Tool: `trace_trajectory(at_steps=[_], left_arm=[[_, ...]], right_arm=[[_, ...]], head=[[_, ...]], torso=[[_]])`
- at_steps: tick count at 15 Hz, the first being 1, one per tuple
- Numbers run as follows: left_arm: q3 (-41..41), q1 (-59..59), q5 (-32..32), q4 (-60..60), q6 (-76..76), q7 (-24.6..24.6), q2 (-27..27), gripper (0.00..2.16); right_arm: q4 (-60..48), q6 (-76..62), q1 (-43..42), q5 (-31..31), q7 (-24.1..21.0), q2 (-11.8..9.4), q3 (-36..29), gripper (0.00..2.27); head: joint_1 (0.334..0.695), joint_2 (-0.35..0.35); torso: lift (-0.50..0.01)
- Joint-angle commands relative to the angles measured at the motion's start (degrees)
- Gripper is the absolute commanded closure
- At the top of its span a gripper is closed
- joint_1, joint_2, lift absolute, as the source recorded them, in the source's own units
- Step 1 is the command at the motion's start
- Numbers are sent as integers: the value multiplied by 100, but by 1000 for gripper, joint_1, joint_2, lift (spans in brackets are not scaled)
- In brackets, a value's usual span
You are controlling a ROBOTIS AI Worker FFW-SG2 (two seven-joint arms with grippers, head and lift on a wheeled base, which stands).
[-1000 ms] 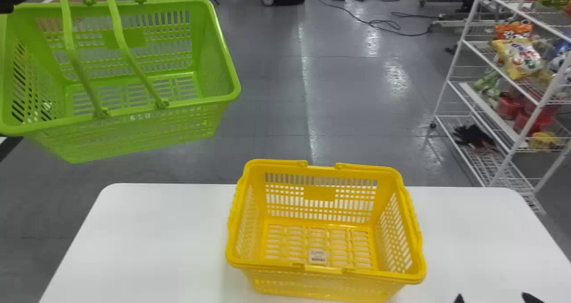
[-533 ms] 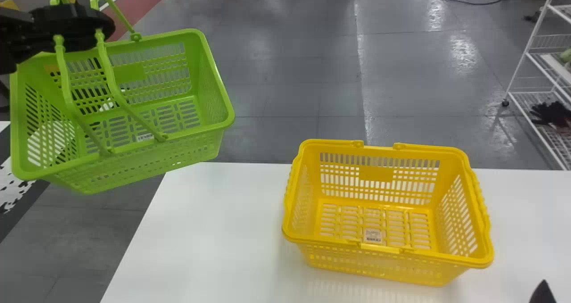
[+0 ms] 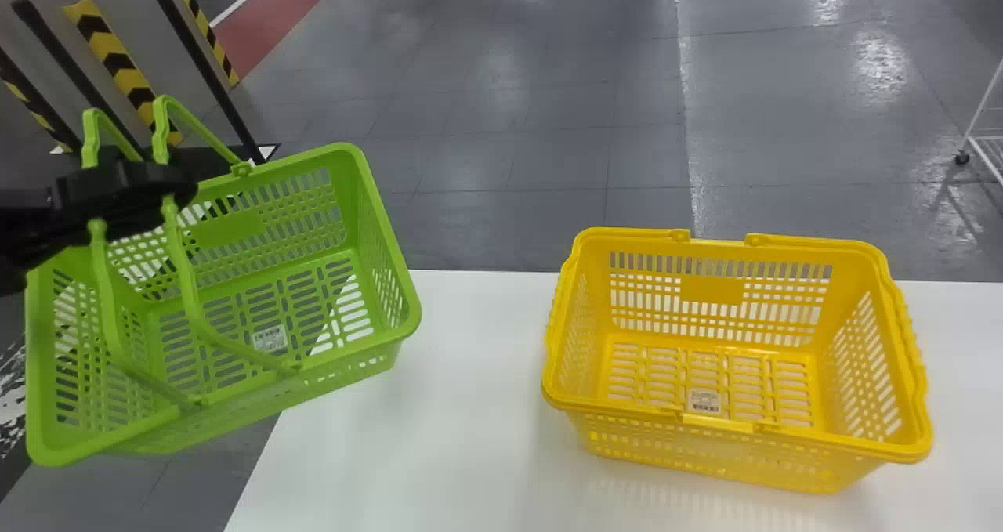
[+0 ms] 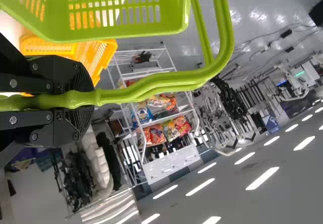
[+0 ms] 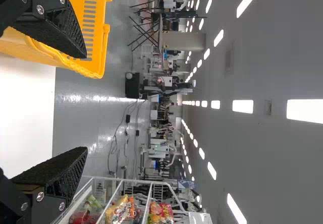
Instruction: Grasp handle with right gripper to insert into left gripper then lift and swing left to center
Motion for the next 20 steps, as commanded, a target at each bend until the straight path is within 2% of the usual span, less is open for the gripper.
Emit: trace_trajectory(at_steps=[1,5,9,12,13,20], left_arm=[[936,1203,346,-985,7,69,-620,1835],[1718,2522,839,-2225,7,262,-1526,1835],[1595,3049,1173,-3253,7,324,-2246,1835],[1270,3260,1155,-4123,7,465,-2853,1835],[1182,3304,1076,-4316,7,500,-3028,1835],[540,3638,1164,-5652,7,755,-3582,1835]], right_arm=[[112,-268,-34,0,0,-5,-43,181],[253,-356,-157,0,0,-22,-52,181],[270,-356,-184,0,0,-66,-43,181],[288,-374,-184,0,26,-84,-43,181],[296,-391,-175,0,26,-75,-35,181],[296,-426,-254,0,26,-75,62,181]], head=[[695,271],[695,254],[695,202],[695,119],[695,56],[695,-137]], torso=[[-93],[-93],[-93],[-93],[-93],[-93]])
